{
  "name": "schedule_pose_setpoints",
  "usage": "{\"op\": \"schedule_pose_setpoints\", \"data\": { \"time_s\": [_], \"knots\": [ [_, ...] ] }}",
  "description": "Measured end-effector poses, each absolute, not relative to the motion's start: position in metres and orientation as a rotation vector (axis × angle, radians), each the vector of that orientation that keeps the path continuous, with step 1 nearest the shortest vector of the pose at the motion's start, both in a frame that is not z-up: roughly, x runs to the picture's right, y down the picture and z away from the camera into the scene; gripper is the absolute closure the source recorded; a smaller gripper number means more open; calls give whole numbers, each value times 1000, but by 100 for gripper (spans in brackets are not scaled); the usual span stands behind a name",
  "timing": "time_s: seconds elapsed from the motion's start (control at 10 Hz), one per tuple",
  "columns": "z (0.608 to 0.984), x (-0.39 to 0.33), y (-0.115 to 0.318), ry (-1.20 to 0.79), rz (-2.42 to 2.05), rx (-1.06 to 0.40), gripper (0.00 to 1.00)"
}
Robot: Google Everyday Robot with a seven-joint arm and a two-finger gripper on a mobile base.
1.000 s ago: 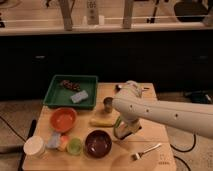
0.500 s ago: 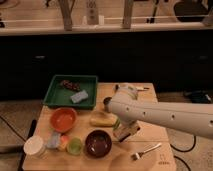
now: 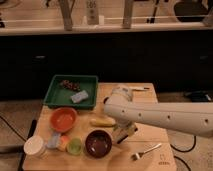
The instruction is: Place eraser in purple bowl
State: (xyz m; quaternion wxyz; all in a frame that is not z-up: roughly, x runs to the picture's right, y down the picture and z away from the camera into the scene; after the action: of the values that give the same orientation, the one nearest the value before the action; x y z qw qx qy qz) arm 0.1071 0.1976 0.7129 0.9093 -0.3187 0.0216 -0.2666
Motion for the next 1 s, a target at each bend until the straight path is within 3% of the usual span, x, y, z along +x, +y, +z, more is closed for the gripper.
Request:
{"op": "schedule_pose_setpoints", "data": {
  "time_s": [0.3,1.0],
  "knots": [
    [714,104,196,39,-568,-657,95],
    [713,89,198,31,-600,-658,94]
  ]
}}
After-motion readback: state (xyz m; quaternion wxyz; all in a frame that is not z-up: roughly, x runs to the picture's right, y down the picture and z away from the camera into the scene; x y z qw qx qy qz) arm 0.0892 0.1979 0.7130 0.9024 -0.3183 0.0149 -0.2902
